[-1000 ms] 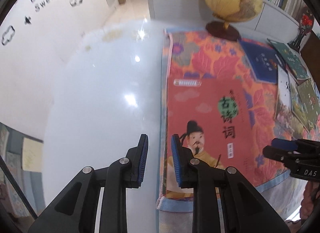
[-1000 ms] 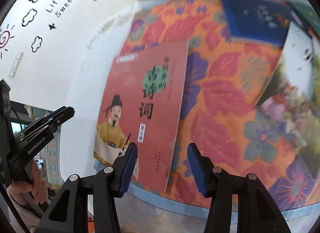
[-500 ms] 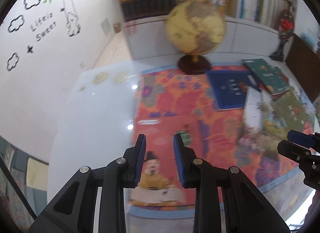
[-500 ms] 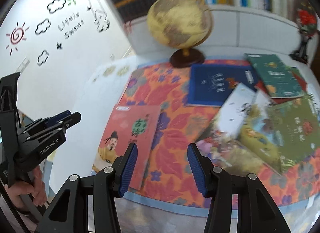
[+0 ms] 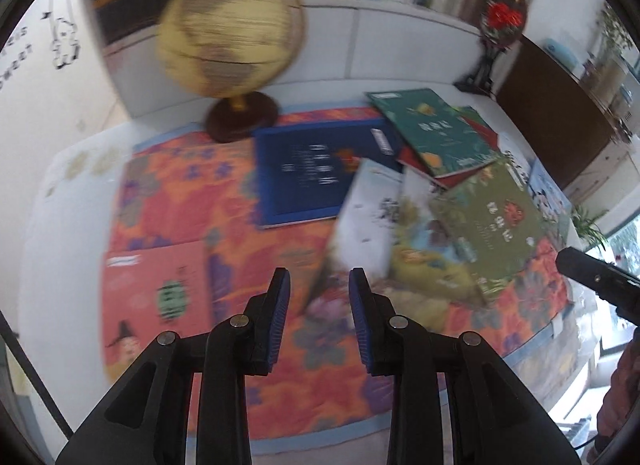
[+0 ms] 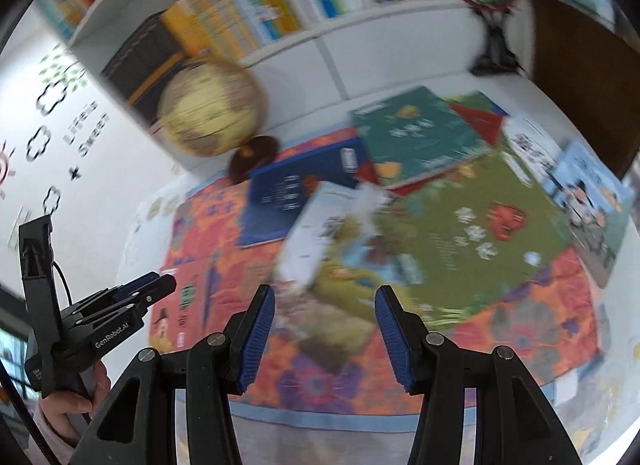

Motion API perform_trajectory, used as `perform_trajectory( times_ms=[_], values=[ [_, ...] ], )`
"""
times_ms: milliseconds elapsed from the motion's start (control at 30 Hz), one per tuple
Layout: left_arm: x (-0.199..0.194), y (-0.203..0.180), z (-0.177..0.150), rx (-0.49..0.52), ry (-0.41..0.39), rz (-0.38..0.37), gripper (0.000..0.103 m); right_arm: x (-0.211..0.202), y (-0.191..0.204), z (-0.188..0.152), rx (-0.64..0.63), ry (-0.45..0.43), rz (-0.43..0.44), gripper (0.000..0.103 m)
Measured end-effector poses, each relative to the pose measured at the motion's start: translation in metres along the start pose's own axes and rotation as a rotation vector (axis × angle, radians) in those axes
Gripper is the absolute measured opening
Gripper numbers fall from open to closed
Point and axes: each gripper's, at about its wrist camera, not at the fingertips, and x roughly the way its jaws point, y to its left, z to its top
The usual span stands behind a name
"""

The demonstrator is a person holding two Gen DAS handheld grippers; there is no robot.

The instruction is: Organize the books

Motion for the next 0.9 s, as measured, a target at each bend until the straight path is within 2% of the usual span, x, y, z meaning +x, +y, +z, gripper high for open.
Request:
perform_trajectory(
  times_ms=[133,300,433,500,667,733,833,900],
  values=[
    [0.032,-0.040,0.023,0.061,0.028,-0.052,0.028,0.009,-0.055,0.005,0.089,0.035,-0.004,0.051],
    [0.084,-0.098,0.056,0.220,0.074,-0.130,0.032,0.035,-0.126,-0.001,0.290,0.090,-0.005,0.051],
    [0.134,-0.135,0.076,0.295,0.147,-0.190,0.032,0.062,-0.164,-0.012,0.395,0.151,-0.010,0.051],
    [0.154,-0.147,0.084,0.292,0.180,-0.218,0.032,0.070,-0.177,-0.016,0.435,0.162,-0.003,0.051],
    [0.187,-0.164,0.094,0.289,0.229,-0.202,0.032,0.076,-0.197,-0.015,0.460,0.154,0.000,0.051],
    [0.191,-0.167,0.095,0.274,0.237,-0.226,0.032,0.077,-0.201,-0.010,0.445,0.144,-0.004,0.051],
    [0.194,-0.174,0.097,0.269,0.258,-0.228,0.038,0.082,-0.202,-0.002,0.414,0.139,-0.007,0.050],
    [0.195,-0.178,0.095,0.268,0.264,-0.236,0.040,0.086,-0.200,0.001,0.394,0.133,-0.001,0.055]
  ],
)
